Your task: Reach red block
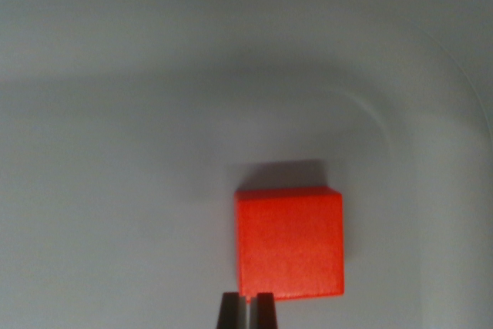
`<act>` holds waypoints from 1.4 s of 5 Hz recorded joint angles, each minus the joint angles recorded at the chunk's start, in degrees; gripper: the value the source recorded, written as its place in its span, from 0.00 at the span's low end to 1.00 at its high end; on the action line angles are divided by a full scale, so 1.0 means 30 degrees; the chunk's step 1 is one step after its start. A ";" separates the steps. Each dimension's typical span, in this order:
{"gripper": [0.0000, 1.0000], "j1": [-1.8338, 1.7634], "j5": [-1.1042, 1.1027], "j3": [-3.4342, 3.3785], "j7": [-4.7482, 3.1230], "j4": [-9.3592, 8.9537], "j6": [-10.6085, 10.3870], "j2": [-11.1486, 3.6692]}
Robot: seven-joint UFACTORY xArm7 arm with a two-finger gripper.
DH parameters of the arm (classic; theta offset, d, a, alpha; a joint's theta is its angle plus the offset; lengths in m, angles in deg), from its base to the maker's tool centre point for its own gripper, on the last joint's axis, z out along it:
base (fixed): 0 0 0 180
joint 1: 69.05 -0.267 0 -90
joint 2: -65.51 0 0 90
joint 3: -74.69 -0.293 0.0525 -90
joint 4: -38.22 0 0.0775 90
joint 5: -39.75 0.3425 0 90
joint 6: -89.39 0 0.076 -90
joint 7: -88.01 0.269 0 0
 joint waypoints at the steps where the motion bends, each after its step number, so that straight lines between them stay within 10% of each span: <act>1: 0.00 0.0000 0.0000 0.0000 0.0000 0.0000 0.0000 0.0000; 7: 0.00 0.0271 -0.0097 0.0241 -0.0268 -0.0030 -0.1375 -0.1297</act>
